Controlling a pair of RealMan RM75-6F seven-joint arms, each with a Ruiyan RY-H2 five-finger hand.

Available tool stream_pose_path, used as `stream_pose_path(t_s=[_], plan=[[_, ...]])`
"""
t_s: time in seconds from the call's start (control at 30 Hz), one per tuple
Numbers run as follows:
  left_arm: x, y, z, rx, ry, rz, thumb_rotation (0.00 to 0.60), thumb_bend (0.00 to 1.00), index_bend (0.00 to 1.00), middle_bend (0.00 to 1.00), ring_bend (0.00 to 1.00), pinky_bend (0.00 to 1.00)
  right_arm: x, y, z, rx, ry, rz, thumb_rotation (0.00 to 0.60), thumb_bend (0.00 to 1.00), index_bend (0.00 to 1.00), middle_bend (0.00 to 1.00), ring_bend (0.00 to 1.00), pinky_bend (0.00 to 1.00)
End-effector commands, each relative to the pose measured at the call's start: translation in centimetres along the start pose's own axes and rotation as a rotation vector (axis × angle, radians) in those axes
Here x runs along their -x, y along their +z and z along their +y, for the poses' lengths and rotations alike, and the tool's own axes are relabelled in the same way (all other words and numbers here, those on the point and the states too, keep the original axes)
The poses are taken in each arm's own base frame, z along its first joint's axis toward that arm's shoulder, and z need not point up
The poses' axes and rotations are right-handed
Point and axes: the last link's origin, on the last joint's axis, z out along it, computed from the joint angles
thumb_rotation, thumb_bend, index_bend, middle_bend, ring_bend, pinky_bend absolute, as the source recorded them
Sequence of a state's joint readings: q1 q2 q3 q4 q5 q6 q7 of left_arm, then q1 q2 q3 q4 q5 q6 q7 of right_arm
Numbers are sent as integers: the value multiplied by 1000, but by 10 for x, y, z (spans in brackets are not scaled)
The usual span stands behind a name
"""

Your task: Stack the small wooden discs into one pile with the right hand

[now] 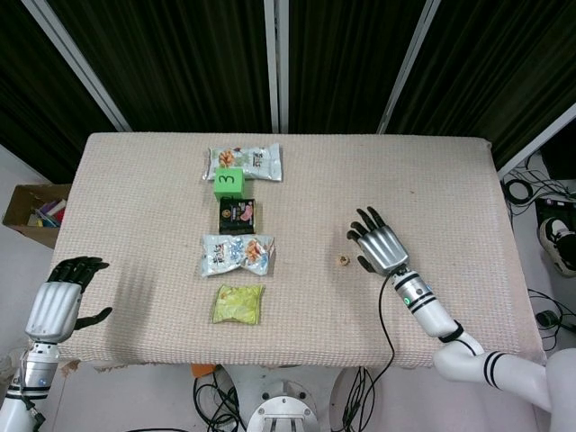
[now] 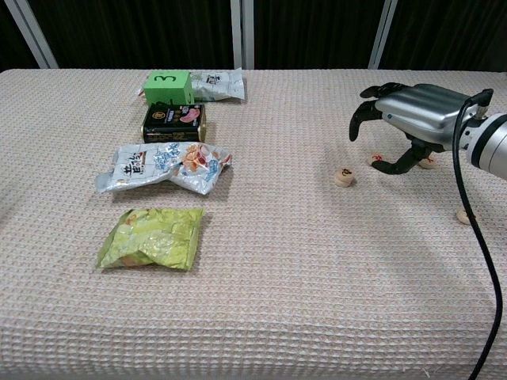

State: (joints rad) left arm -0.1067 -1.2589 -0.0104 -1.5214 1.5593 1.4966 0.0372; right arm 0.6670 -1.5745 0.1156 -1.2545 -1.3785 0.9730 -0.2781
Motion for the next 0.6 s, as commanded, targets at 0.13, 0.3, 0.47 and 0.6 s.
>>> stream_pose_path(t_s=[0.13, 0.3, 0.47, 0.6], plan=[[1, 1, 1, 4, 2, -2, 600, 86, 267, 228, 170, 186, 4, 6, 8, 25, -17, -39, 600, 270, 378, 254, 0, 0], [0, 0, 0, -1, 3, -1, 600, 86, 267, 228, 169, 186, 9, 10, 11, 41, -28, -53, 600, 270, 383, 256, 0, 0], [1, 1, 1, -2, 1, -4, 600, 85, 267, 228, 170, 185, 11, 15, 14, 54, -31, -63, 600, 274, 390, 257, 0, 0], [2, 1, 1, -1, 1, -4, 600, 86, 267, 228, 170, 186, 12, 16, 15, 63, -33, -67, 600, 294, 402, 261, 0, 0]])
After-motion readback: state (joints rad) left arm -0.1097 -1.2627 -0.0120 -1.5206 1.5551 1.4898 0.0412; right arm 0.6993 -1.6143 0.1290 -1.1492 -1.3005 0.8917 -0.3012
